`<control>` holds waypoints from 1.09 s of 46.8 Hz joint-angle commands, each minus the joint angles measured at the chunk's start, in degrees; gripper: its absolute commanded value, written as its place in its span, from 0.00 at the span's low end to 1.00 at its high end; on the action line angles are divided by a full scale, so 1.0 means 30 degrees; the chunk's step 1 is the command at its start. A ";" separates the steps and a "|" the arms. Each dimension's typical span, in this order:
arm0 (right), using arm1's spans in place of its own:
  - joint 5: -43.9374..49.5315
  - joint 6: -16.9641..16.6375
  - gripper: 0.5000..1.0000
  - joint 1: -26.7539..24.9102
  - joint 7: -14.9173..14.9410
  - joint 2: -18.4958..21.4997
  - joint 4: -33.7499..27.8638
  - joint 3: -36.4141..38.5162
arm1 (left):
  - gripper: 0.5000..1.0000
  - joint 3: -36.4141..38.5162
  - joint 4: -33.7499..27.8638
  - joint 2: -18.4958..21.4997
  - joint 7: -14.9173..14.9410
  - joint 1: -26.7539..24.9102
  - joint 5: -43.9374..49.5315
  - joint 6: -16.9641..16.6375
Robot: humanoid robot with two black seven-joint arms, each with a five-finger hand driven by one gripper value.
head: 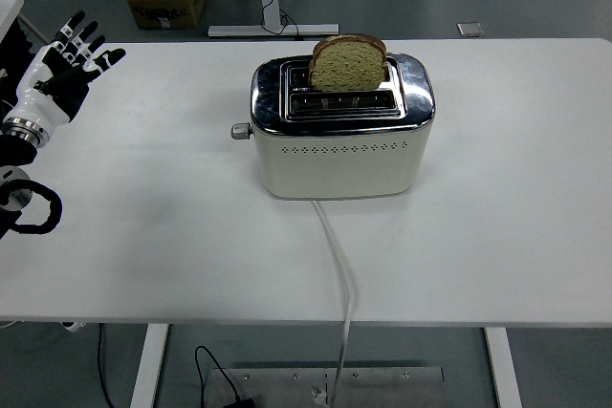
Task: Press down toaster
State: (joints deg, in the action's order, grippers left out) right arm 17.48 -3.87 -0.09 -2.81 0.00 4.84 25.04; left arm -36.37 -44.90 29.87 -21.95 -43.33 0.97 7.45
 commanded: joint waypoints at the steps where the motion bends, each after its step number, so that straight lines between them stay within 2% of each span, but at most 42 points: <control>1: 0.0003 0.0000 1.00 0.0002 -0.0002 0.0000 -0.0003 0.0003 | 1.00 -0.0329 0.0755 -0.0639 -0.0009 -0.0176 0.0701 0.0006; 11: 0.0003 0.0000 1.00 0.0002 -0.0002 0.0000 -0.0003 0.0003 | 1.00 -0.0651 0.1723 -0.1431 -0.0009 -0.0234 0.0791 0.0094; 17: 0.0003 0.0000 1.00 0.0002 -0.0002 0.0000 -0.0003 0.0003 | 1.00 -0.0652 0.2455 -0.2104 -0.0009 -0.0234 0.0762 0.0679; 38: -0.0026 0.0000 1.00 0.0002 0.0056 0.0000 -0.0003 0.0003 | 1.00 -0.1560 0.5150 -0.4126 -0.0038 -0.0703 0.0820 0.1705; 51: -0.0026 0.0000 1.00 0.0148 0.0057 0.0000 0.0056 0.0003 | 1.00 -0.2028 0.5386 -0.4508 -0.0038 -0.0821 0.1347 0.1734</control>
State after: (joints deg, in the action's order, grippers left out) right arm 17.41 -3.92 0.37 -2.62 0.00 5.04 25.03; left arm -42.24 -28.74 16.37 -22.05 -45.84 4.65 12.61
